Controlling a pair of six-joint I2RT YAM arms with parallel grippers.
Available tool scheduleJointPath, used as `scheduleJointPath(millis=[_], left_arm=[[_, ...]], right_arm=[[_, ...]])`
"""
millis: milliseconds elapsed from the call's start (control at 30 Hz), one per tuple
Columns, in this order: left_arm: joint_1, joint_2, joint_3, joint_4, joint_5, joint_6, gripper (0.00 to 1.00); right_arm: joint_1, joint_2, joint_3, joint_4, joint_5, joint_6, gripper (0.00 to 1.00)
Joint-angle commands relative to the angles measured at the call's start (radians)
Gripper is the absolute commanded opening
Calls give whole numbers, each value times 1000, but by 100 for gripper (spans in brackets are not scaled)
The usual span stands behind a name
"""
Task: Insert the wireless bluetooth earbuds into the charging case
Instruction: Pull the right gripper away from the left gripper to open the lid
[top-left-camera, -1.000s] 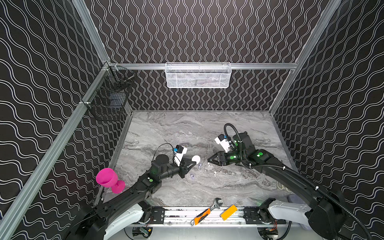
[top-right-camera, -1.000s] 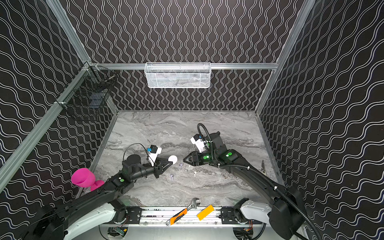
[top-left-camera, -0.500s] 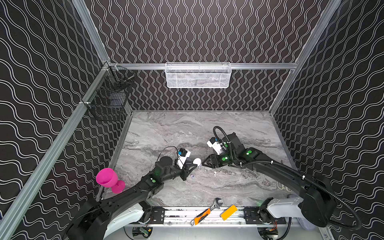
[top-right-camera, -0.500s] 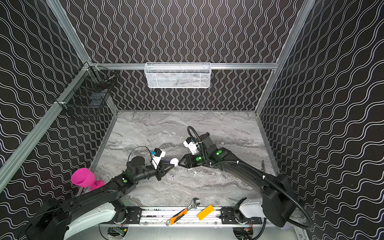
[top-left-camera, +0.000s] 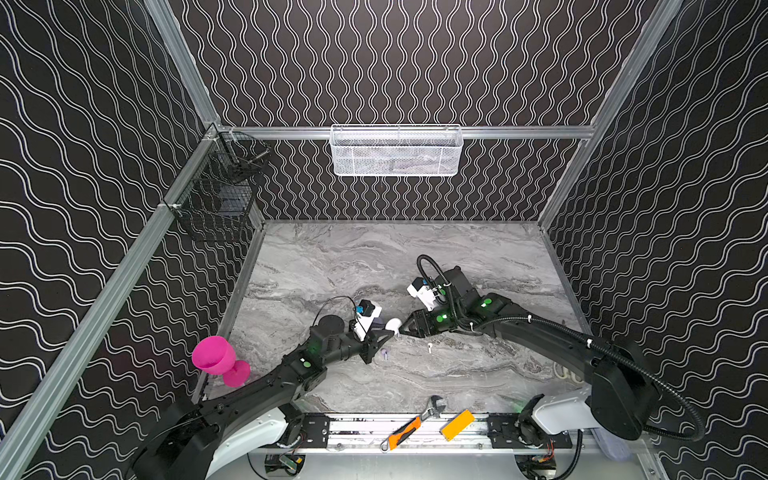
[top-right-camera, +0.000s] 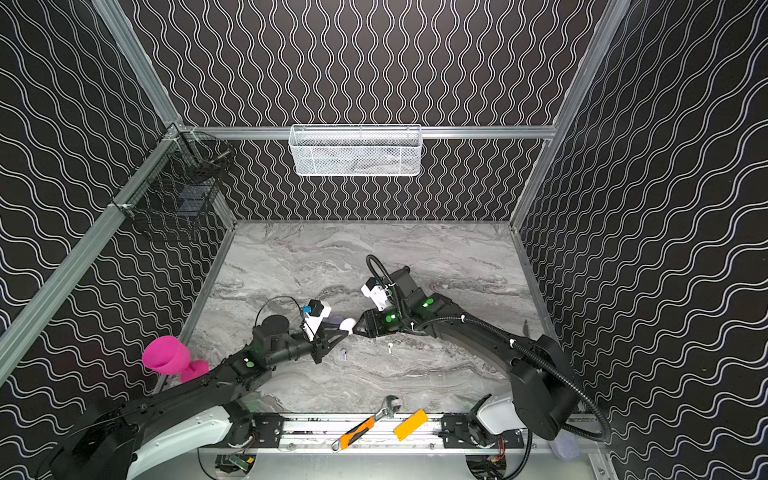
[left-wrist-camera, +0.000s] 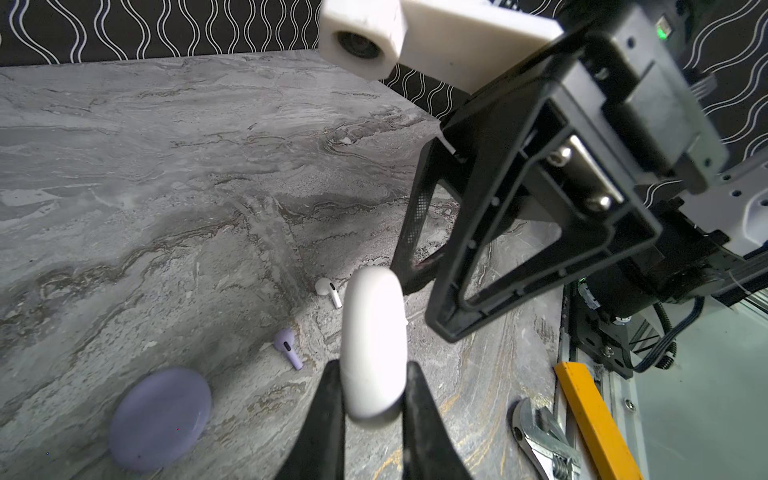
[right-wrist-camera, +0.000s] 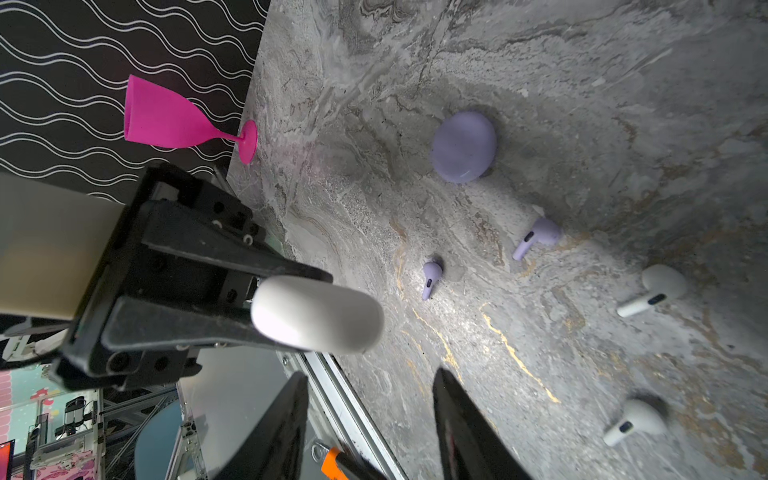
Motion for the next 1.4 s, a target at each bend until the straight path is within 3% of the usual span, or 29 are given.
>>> scheduleJointPath(millis=[0,1367], left_arm=[[-3,-7,-4,36,1,17,7],[-30,-17,-9,33,-8,37,5]], right_arm=[[2,12,15,1,6,-11,51],[-30,19,86,-67,81,-29,51]])
